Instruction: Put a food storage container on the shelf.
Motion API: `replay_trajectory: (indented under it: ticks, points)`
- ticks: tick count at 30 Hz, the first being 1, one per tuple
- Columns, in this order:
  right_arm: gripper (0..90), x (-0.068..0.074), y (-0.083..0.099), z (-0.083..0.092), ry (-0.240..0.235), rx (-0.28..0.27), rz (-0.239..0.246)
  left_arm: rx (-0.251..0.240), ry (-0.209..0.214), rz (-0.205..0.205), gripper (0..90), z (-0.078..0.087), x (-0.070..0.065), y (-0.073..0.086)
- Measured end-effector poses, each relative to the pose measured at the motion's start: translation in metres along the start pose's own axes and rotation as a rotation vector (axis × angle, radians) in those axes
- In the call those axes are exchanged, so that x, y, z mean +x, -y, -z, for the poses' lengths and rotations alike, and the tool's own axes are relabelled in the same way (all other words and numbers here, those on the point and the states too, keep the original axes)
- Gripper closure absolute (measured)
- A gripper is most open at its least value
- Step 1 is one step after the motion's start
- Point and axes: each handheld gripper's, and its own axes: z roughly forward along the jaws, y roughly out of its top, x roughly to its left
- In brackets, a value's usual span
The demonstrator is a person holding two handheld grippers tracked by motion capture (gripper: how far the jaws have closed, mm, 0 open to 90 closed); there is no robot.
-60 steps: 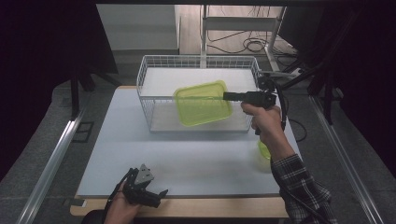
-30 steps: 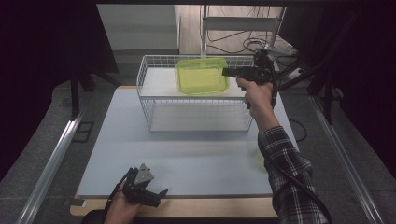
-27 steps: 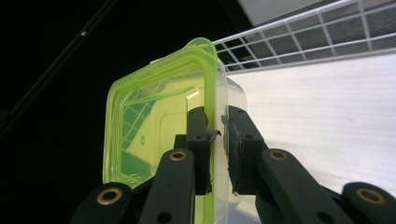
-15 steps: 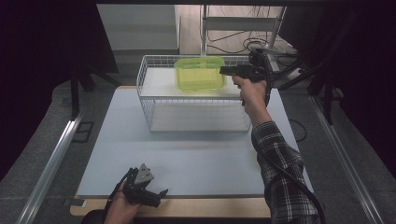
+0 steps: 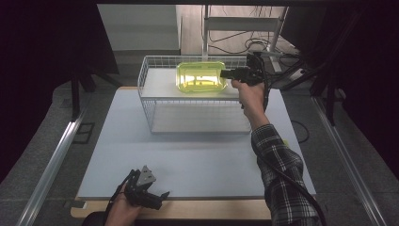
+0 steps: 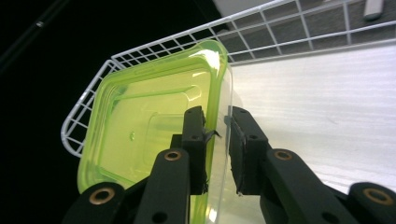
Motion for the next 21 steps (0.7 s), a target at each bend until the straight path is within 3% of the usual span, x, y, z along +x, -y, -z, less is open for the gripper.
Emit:
replay_trajectory:
  ticks: [9,13,17,21]
  points:
    - [69.8,0.0005,0.0015,-0.0053,0.078,0.004,0.052,0.008,0.000,-0.008,0.1,-0.0007,-0.0005,0.0001]
    - [65.5,-0.0014,0.0011,-0.0083,0.071,0.008,0.058,0.009,0.001,-0.007,0.1,-0.0009,-0.0008,0.0001]
    - [53.9,0.0024,-0.0003,-0.0084,0.130,0.018,0.122,0.009,0.002,-0.008,0.1,-0.0011,-0.0009,0.0001]
    - [46.1,0.0035,-0.0001,-0.0034,0.129,0.013,0.139,0.005,0.002,-0.008,0.1,-0.0007,-0.0008,-0.0001]
